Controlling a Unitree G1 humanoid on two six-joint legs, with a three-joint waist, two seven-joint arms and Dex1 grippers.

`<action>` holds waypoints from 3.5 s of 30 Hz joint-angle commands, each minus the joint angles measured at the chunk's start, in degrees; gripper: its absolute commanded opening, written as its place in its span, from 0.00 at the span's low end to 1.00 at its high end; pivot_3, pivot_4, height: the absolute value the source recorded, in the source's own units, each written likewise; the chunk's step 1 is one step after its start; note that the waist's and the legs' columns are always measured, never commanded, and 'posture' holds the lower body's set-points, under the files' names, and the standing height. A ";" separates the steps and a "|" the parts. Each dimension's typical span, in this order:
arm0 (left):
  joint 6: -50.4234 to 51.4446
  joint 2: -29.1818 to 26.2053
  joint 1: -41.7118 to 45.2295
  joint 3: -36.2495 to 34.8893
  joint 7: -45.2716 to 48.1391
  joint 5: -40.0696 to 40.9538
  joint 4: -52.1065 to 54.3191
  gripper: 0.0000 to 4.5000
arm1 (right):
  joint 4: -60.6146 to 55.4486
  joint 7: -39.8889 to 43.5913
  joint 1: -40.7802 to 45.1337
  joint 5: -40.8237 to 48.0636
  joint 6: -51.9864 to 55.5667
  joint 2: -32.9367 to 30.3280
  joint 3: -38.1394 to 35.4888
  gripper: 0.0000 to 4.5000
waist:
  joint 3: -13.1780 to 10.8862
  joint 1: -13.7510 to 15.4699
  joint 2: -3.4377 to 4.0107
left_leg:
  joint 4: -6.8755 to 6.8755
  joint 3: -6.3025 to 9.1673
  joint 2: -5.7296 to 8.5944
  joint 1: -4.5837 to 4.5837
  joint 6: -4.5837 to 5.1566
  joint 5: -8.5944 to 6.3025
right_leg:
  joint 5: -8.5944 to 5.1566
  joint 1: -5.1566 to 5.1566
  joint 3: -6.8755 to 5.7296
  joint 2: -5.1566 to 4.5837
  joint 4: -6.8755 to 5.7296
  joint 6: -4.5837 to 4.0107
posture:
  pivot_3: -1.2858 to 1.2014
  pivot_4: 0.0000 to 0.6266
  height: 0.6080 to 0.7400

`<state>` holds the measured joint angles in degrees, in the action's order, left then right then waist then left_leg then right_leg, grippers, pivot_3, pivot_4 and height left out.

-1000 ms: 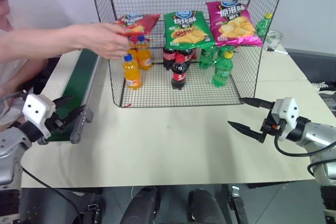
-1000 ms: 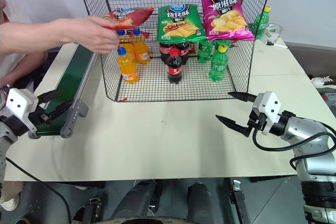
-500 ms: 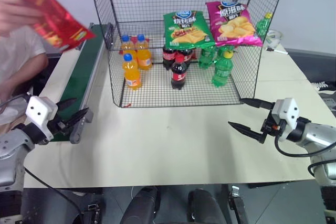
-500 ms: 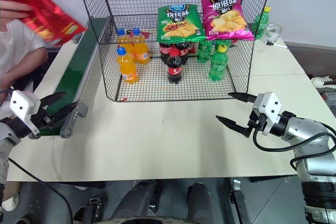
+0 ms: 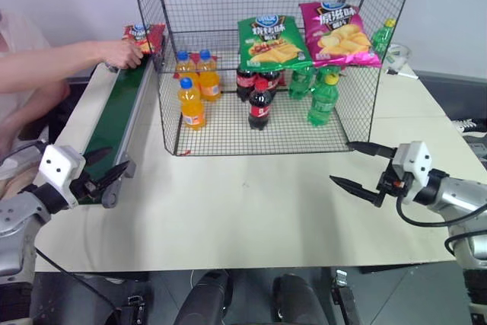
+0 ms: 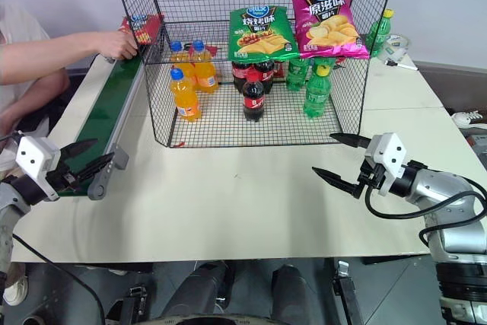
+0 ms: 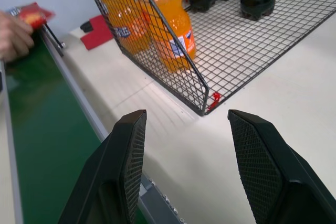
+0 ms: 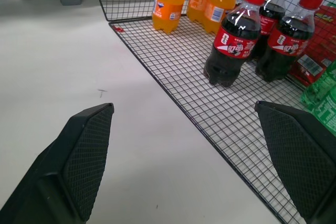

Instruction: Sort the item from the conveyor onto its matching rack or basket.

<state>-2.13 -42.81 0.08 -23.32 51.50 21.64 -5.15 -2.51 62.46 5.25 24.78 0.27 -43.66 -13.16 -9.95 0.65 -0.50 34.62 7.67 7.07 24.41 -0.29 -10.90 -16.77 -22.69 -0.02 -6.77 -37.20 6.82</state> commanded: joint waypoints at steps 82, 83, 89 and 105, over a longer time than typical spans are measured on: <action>-38.20 -20.84 -22.40 2.60 -76.86 -71.59 -14.69 0.57 | -8.28 8.03 8.74 5.33 10.64 8.58 14.97 1.00 | 0.03 -0.06 -0.08 | -0.40 -0.06 0.00 -0.08 -0.04 0.03 | 0.16 -0.43 -0.10 0.07 -0.07 0.30 | 0.52 0.24 1.00; -37.89 -20.53 -22.40 2.56 -76.66 -71.22 -14.81 0.57 | -8.24 7.94 8.78 5.29 10.62 8.68 15.00 1.00 | 0.03 -0.07 -0.09 | -0.40 -0.06 0.00 -0.08 -0.04 0.03 | 0.16 -0.43 -0.10 0.07 -0.07 0.30 | 0.52 0.24 1.00; -35.72 -17.68 -23.66 3.32 -75.45 -69.10 -12.91 0.57 | -7.64 7.81 9.28 4.70 10.21 8.99 14.90 1.00 | 0.04 -0.16 -0.08 | -0.40 -0.07 0.00 -0.10 -0.04 0.04 | 0.16 -0.43 -0.09 0.07 -0.10 0.30 | 0.52 0.24 1.00; -30.48 -14.45 -23.71 5.03 -72.57 -66.60 -8.11 0.57 | -6.95 7.11 9.32 4.05 9.61 8.73 14.17 1.00 | 0.08 -0.04 -0.14 | -0.37 -0.06 0.00 -0.17 -0.06 0.06 | 0.17 -0.40 -0.09 0.05 -0.21 0.28 | 0.52 0.24 1.00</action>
<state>-32.98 -57.14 -23.88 -18.55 -21.27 -45.65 -14.52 -8.72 69.70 13.71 28.36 10.85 -34.89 2.03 -9.88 0.62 -0.65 34.24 7.61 7.08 24.24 -0.35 -10.84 -16.60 -23.09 -0.10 -6.72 -37.41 7.10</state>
